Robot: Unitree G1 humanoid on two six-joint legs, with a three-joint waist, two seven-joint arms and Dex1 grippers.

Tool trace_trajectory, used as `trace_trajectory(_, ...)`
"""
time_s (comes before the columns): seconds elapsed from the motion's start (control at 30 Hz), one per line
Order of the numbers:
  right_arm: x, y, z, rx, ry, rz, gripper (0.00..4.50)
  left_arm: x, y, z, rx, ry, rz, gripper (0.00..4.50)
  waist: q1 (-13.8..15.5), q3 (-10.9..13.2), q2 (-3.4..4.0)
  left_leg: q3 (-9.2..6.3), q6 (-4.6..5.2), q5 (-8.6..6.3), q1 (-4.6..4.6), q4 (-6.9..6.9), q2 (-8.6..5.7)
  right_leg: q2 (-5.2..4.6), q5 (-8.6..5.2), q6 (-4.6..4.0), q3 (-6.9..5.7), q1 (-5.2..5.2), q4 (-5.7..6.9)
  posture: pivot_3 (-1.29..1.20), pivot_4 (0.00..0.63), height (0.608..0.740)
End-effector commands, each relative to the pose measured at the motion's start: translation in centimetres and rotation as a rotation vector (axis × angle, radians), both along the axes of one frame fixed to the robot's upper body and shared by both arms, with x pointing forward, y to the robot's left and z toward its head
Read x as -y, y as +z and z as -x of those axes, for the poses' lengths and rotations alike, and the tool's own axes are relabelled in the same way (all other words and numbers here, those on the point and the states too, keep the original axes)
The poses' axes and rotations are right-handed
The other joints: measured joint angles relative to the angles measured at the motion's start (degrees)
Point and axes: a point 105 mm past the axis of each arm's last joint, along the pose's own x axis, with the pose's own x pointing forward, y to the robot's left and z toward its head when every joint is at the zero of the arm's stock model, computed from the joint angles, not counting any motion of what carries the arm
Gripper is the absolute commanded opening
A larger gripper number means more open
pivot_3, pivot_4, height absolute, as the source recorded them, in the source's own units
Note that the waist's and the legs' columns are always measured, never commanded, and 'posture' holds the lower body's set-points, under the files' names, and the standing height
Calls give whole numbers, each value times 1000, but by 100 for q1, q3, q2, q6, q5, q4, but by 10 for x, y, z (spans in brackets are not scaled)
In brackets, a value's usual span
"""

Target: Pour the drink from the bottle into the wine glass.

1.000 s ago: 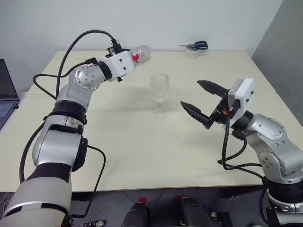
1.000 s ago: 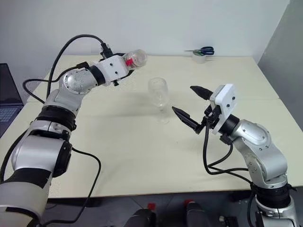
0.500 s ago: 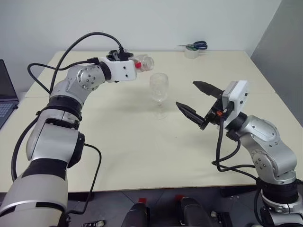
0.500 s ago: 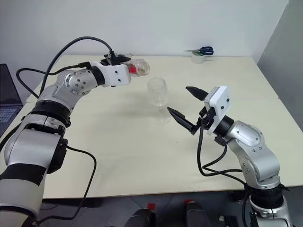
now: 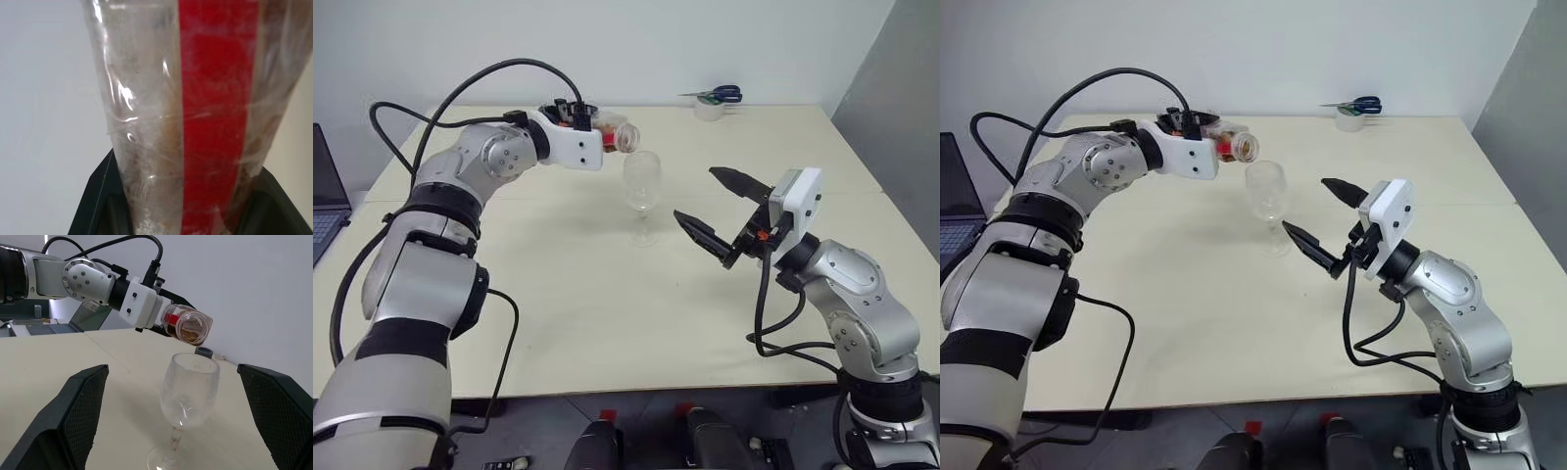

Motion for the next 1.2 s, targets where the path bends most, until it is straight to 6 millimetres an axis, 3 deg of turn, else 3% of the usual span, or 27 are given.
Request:
trace_trajectory(0.03,-1,7,4,46,10,-8,4500,-1,29,3,85,-6,9,1753,-1,0,0,1,0,0,0,0,0,0,0,0,0,0,0,0,150,740)
trace_trajectory(1.2,-4,8,1,46,3,-8,4500,-5,44,-1,180,55,-164,1753,-6,0,0,10,0,0,0,4,-6,0,0,1,0,0,5,0,150,740)
